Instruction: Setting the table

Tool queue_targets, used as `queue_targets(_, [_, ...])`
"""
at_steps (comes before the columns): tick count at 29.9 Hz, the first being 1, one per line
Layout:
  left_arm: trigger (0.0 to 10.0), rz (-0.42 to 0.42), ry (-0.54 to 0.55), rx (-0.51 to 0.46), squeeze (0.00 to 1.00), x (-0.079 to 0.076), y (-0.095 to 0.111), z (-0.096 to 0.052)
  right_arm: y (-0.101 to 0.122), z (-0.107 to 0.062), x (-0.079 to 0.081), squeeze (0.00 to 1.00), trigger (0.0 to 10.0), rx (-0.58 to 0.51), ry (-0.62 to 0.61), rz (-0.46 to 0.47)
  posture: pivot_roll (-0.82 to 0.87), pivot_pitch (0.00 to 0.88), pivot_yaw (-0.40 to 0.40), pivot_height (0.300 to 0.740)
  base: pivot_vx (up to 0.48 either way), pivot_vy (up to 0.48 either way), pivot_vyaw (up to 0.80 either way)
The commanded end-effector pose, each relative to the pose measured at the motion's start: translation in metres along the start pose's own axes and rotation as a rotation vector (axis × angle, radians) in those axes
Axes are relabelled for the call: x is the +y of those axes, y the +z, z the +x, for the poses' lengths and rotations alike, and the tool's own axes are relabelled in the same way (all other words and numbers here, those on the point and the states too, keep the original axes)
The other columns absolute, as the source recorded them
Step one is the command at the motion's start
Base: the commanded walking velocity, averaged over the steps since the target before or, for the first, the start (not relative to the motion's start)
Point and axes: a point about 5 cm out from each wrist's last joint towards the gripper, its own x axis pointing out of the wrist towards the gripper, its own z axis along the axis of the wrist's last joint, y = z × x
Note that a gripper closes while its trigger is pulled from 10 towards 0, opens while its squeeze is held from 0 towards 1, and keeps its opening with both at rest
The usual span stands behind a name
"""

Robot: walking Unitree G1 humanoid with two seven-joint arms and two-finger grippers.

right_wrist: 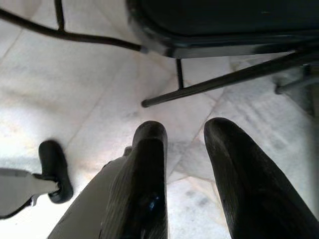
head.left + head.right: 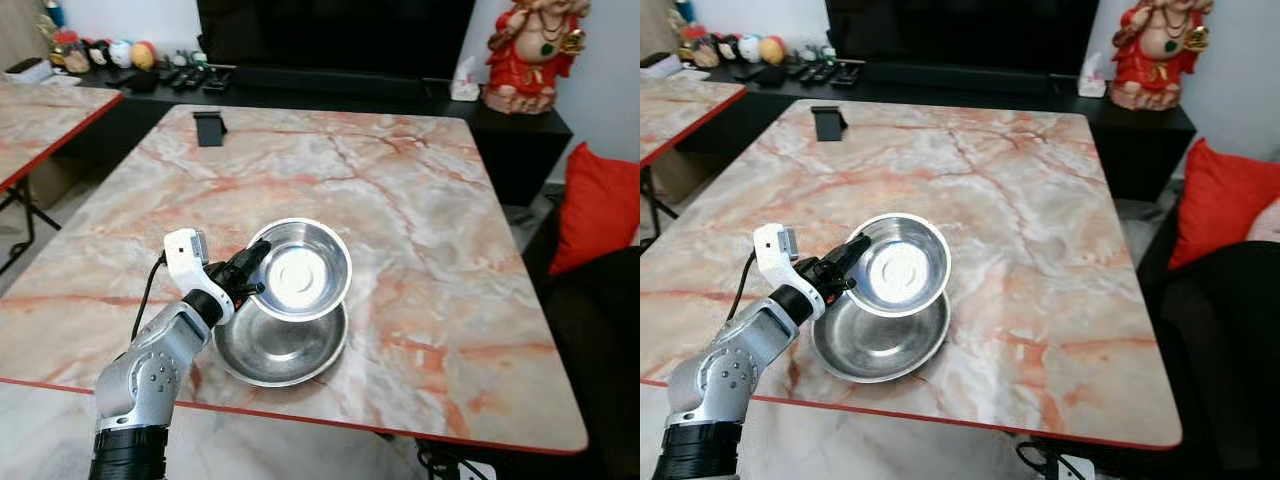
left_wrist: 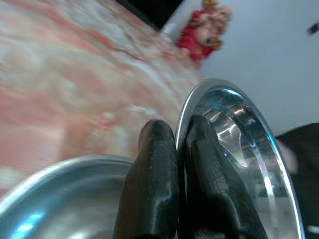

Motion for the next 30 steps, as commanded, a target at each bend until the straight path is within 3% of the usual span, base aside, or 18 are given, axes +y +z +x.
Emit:
queue_targets(1, [10.0, 0.032, -0.036, 0.003, 0.0, -0.004, 0.01, -0.005, 0.0, 0.0, 0.0, 0.0, 10.0, 0.005, 0.001, -0.001, 0.06, 0.0, -0.021, 0.74, 0.0, 0.0, 0.0])
queue_targets(8, [10.0, 0.056, -0.024, 0.049, 0.0, -0.004, 0.013, -0.011, -0.001, 0.0, 0.0, 0.0, 10.0, 0.006, 0.002, -0.001, 0.06, 0.0, -0.019, 0.74, 0.0, 0.0, 0.0])
queue_targets(15, [10.0, 0.128, 0.031, 0.201, 0.0, 0.003, -0.001, -0.015, -0.003, 0.0, 0.0, 0.0, 10.0, 0.012, 0.003, -0.005, 0.06, 0.0, -0.017, 0.74, 0.0, 0.0, 0.0])
queue_targets(30, [10.0, 0.117, 0.146, 0.179, 0.0, 0.02, 0.005, -0.025, -0.002, 0.0, 0.0, 0.0, 10.0, 0.012, -0.001, -0.003, 0.06, 0.0, -0.019, 0.74, 0.0, 0.0, 0.0])
